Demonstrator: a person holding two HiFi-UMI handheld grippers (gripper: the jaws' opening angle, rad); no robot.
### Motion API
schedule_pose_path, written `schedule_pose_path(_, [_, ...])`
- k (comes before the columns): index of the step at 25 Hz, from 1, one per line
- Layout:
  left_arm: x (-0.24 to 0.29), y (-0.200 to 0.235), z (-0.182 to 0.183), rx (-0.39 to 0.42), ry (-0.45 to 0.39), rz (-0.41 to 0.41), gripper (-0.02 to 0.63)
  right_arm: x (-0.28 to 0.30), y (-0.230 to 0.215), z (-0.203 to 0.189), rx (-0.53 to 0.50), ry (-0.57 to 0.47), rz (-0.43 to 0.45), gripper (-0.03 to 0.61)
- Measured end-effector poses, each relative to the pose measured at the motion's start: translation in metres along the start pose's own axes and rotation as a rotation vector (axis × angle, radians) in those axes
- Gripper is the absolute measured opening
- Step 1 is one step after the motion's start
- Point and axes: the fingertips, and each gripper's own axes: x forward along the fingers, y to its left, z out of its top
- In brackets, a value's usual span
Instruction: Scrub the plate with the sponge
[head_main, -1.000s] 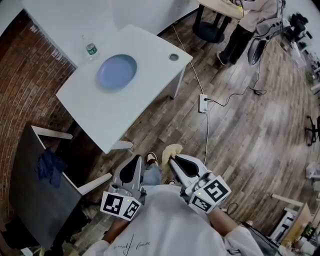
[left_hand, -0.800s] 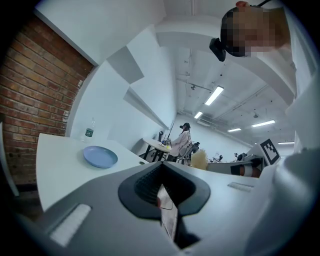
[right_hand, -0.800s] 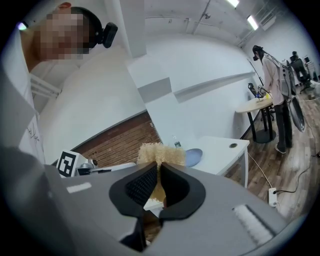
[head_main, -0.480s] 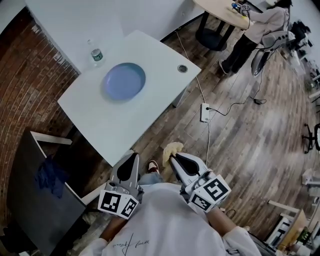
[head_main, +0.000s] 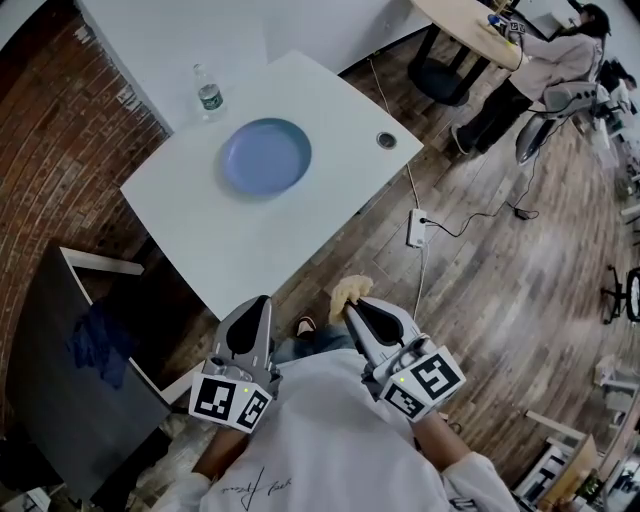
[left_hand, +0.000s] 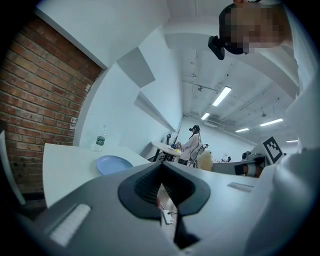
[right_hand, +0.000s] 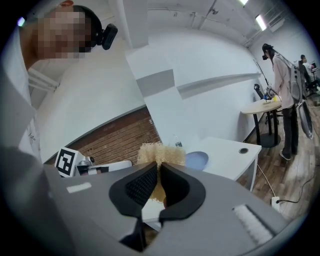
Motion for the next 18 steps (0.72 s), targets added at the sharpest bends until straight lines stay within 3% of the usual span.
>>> schedule_pose_path(7, [0.007,0.026,0.001,-0.044,-0.002,0.056,0.012,0.029,-0.002,0.005,-0.02,0.022,0.049,0.032])
schedule_pose_path(18, [0.061,0.073,0.017,-0.057,-0.016,0.141,0.013,0.086,-0.056,0.019,-0.031,0.133,0.071,0.032])
